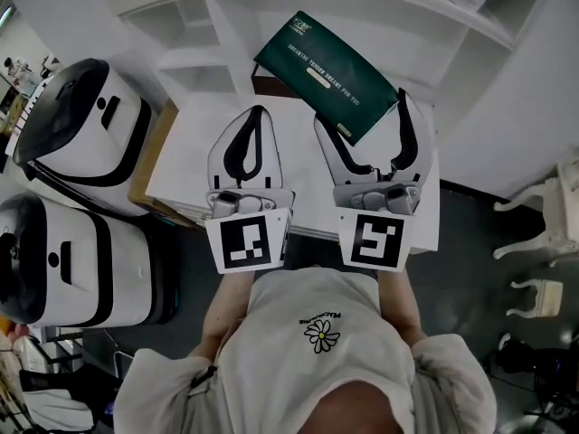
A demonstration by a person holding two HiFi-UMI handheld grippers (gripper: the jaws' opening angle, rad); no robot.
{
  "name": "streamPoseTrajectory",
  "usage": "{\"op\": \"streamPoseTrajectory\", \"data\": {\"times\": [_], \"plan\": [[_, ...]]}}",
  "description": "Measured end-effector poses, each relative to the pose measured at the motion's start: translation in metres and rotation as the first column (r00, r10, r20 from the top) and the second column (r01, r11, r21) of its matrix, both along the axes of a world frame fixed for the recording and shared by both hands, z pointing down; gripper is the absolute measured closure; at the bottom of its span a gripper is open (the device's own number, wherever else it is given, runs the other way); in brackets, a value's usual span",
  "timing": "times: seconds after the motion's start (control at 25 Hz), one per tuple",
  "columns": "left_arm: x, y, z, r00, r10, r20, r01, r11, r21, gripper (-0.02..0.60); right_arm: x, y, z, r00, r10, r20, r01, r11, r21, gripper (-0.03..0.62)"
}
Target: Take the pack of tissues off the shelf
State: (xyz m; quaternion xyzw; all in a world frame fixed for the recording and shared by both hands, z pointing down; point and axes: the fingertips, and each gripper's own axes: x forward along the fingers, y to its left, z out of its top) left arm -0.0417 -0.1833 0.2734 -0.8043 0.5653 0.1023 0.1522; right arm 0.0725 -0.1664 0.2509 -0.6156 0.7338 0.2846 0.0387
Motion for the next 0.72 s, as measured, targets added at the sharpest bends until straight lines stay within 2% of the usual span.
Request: {"op": "streamPoseTrajectory", "data": {"times": [0.32, 0.72], "plan": [[-0.001, -0.008, 0.0, 1.0, -0.004, -0.007, 0.004, 1.0, 0.0, 0.583, -0.006, -0.009, 0.007, 0.999, -0.048, 0.006, 0.048, 0.998, -0.029, 0.163], [0.004, -0.021, -0.001, 1.0, -0.014, -0.021, 0.013, 1.0, -0.009, 0.583, 0.003, -0.027, 0.018, 0.999, -0.017, -0.03, 0.015, 0.998, -0.065, 0.169]]}}
